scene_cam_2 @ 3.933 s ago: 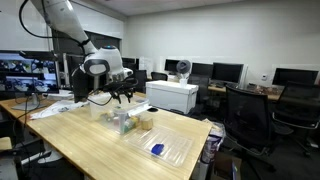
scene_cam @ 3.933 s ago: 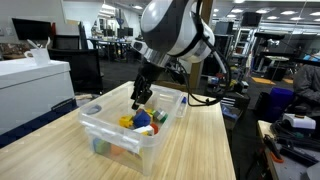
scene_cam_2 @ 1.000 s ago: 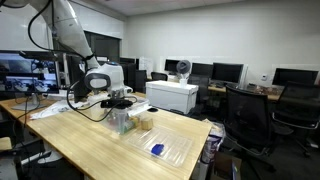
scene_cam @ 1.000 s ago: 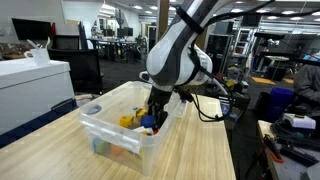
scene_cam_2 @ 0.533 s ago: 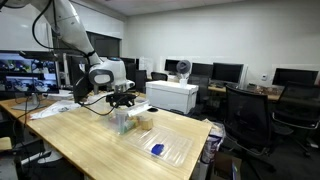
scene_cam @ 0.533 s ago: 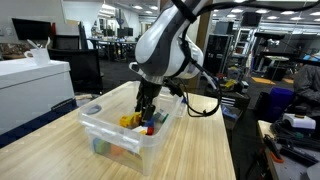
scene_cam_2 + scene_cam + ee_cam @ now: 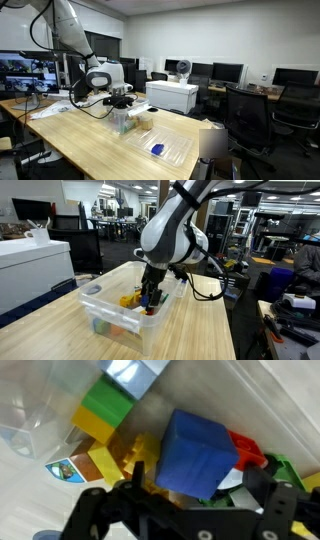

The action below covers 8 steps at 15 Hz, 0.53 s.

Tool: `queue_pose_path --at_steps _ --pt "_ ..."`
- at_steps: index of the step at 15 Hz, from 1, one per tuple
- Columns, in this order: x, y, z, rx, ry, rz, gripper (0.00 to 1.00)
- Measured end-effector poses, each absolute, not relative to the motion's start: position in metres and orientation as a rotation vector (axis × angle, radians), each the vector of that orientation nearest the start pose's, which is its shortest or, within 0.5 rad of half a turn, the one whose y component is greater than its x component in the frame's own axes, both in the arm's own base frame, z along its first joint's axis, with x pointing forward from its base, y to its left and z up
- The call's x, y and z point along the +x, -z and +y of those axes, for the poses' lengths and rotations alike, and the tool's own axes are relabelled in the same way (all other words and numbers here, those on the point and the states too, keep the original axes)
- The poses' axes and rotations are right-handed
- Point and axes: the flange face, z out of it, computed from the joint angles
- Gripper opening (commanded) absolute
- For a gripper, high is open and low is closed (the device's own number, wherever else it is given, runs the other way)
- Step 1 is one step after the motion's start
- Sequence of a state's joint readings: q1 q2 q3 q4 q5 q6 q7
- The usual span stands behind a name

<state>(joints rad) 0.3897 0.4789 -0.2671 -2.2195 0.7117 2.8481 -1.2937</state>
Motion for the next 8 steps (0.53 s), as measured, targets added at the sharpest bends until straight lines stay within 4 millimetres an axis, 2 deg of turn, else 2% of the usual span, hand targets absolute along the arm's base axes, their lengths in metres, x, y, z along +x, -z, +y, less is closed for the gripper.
queue_pose_path --at_steps 1,2,3,6,7,8 --pt "0.5531 -0.1792 0.0297 -2.865 0.373 -1.196 1.0" --pt "0.553 -0.1792 0.0297 -2.865 0.373 -1.196 0.75" --pt "0.553 -0.1793 0.0296 -2.866 0.374 -1.196 0.73" --pt "0.5547 -0.1818 0.0288 -2.875 0.392 -1.196 0.41" --pt "0.5565 -0.1842 0.0274 -2.881 0.406 -1.194 0.34" --pt "0.5579 -0.1867 0.0262 -2.886 0.417 -1.189 0.32"
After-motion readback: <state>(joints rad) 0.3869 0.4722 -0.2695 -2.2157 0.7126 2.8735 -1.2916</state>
